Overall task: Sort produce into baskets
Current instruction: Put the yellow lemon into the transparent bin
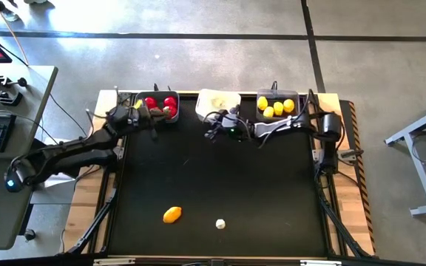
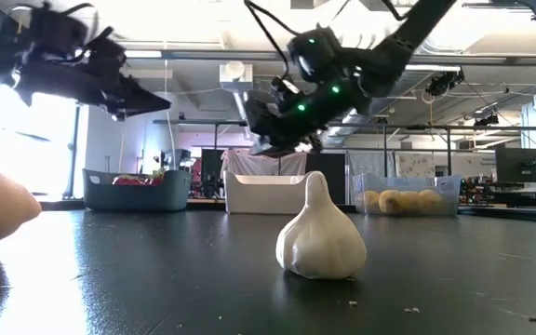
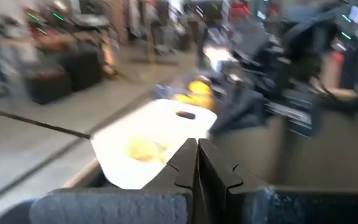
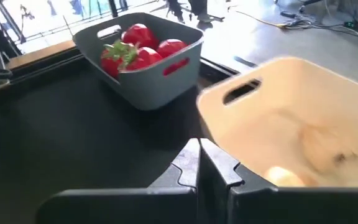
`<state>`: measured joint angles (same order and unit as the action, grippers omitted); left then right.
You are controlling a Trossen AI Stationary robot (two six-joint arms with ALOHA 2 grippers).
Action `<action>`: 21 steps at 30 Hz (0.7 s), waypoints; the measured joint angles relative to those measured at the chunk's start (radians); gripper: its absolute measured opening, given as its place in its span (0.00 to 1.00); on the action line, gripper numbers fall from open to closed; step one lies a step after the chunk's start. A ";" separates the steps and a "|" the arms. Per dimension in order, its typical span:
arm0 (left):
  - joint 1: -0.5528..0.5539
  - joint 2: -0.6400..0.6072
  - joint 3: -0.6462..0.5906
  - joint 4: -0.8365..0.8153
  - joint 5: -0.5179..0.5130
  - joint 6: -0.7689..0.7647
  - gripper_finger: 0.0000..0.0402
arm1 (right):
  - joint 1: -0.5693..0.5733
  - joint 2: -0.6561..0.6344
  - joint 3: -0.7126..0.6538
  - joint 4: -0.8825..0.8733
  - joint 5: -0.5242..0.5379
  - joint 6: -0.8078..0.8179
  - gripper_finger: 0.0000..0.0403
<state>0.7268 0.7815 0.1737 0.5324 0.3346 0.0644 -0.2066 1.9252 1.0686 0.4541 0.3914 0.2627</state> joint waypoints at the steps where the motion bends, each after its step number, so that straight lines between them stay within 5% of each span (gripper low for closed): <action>1: -0.025 0.000 0.025 -0.056 0.001 0.008 0.00 | 0.000 -0.008 -0.025 0.018 0.003 0.006 0.00; 9: -0.256 0.003 0.233 -0.473 -0.035 -0.022 0.00 | 0.012 -0.024 -0.158 0.156 0.040 0.025 0.00; 21: -0.598 0.097 0.515 -1.083 -0.254 -0.254 0.00 | 0.015 -0.024 -0.203 0.230 0.114 0.008 0.00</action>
<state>0.1290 0.8783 0.6886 -0.5502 0.0801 -0.1893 -0.1914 1.9016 0.8654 0.6842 0.5056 0.2702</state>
